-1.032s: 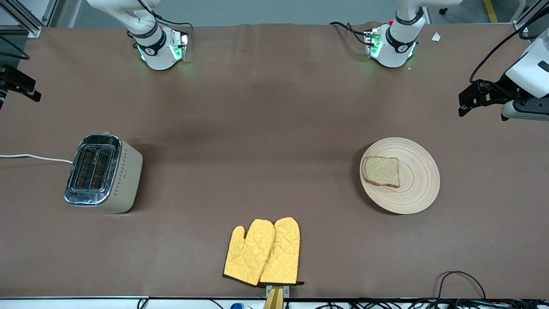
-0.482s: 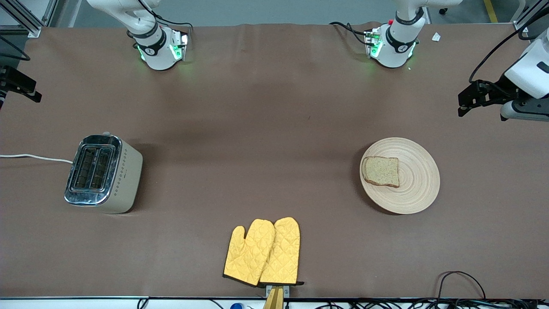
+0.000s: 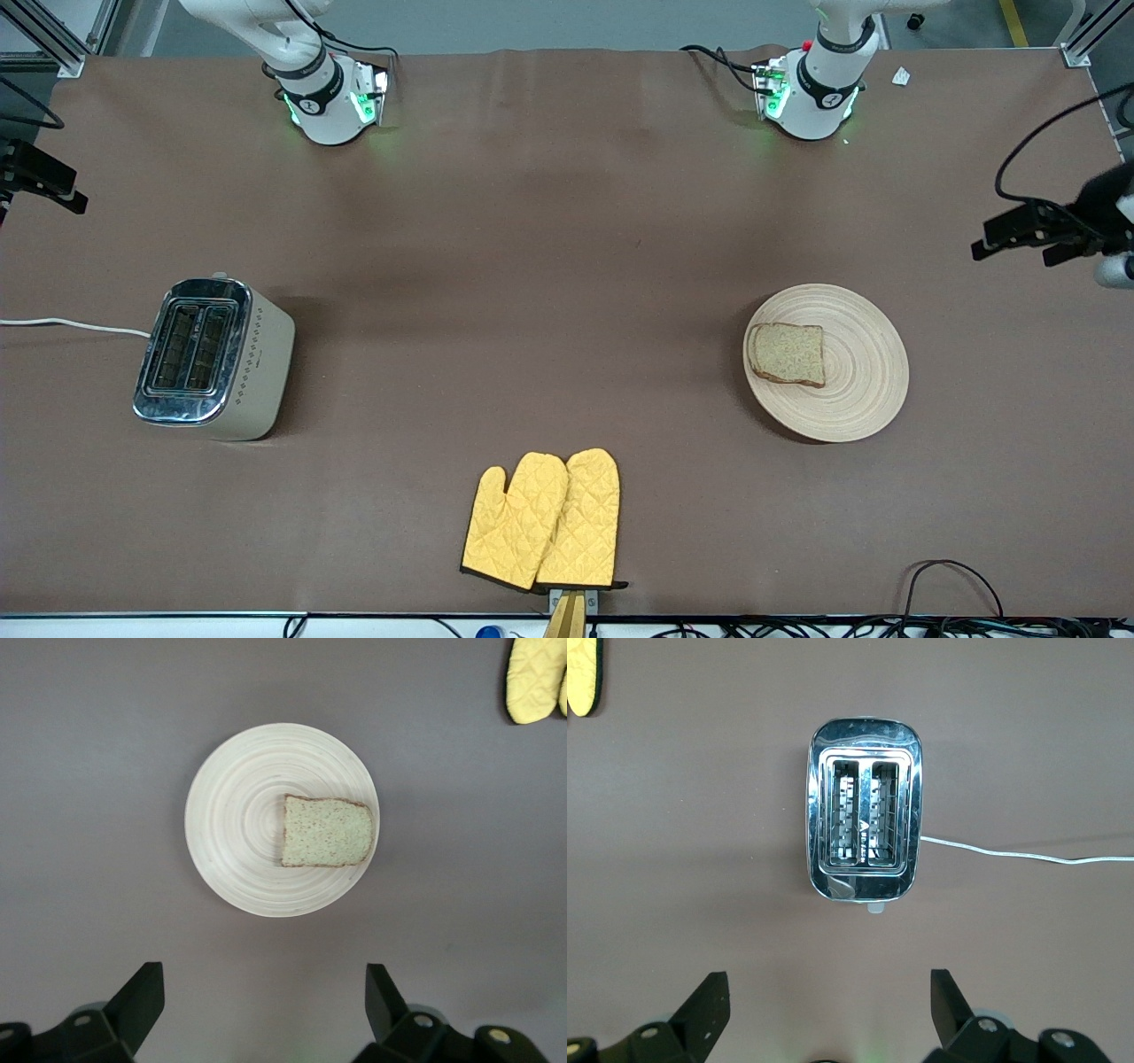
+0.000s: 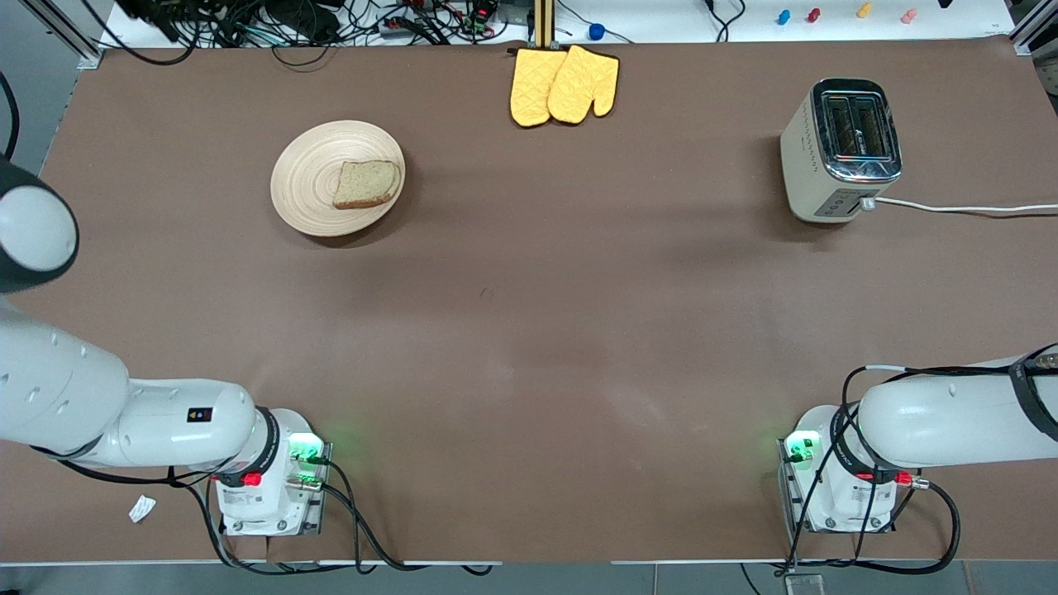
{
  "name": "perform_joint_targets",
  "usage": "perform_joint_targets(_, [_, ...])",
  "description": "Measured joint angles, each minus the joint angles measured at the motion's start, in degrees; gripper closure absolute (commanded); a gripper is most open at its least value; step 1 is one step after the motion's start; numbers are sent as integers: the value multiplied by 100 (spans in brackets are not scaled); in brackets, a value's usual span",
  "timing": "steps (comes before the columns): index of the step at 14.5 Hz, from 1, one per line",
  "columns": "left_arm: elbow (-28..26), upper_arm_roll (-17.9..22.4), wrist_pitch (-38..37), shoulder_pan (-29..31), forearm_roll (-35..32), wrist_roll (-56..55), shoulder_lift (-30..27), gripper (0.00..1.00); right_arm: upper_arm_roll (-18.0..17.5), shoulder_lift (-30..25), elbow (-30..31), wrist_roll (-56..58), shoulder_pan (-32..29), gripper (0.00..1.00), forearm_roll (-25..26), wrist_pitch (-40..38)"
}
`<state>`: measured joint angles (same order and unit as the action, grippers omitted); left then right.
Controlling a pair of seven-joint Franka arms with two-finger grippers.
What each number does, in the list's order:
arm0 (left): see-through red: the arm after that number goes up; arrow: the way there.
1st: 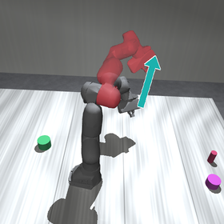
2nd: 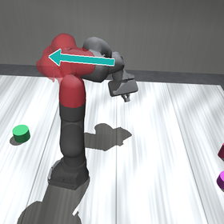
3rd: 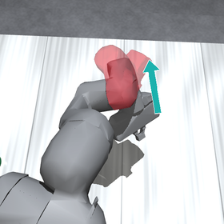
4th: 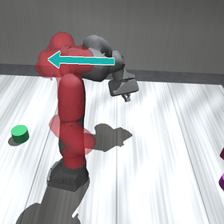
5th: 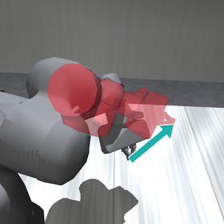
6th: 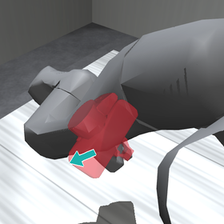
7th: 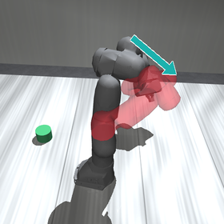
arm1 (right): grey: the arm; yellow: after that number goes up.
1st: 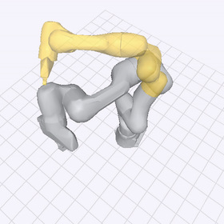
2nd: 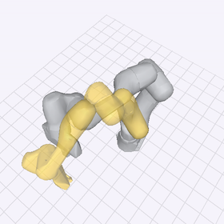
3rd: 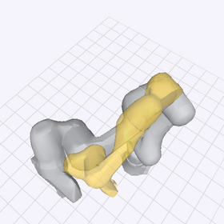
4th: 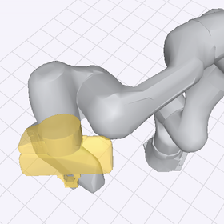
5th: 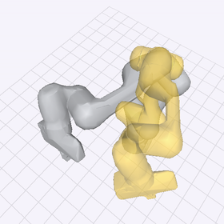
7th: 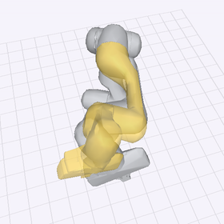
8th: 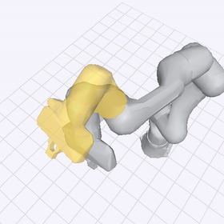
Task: Move plate and put bread in toaster
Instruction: 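Move the left gripper in toward the wooden plate's rim, then lower the left gripper to the plate rim while the right gripper nears the toaster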
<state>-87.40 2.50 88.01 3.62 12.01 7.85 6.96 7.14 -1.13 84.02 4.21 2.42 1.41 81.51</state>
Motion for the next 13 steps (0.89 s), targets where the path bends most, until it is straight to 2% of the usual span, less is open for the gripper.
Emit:
perform_joint_targets(3, [-37,12,6,816,874,1015,898,0,0,19,0,0,0,0,0,-4])
perform_joint_targets(6, [-16,12,65,1452,1722,2040,2150,0,1,70,1,0,0,0,0,-12])
perform_joint_targets(9, [92,8,294,1705,2257,2787,3151,0,-1,151,1,0,0,0,0,-11])
perform_joint_targets(13, [210,-18,569,1718,2529,3200,3792,0,-58,378,1,1,17,0,-4,8])
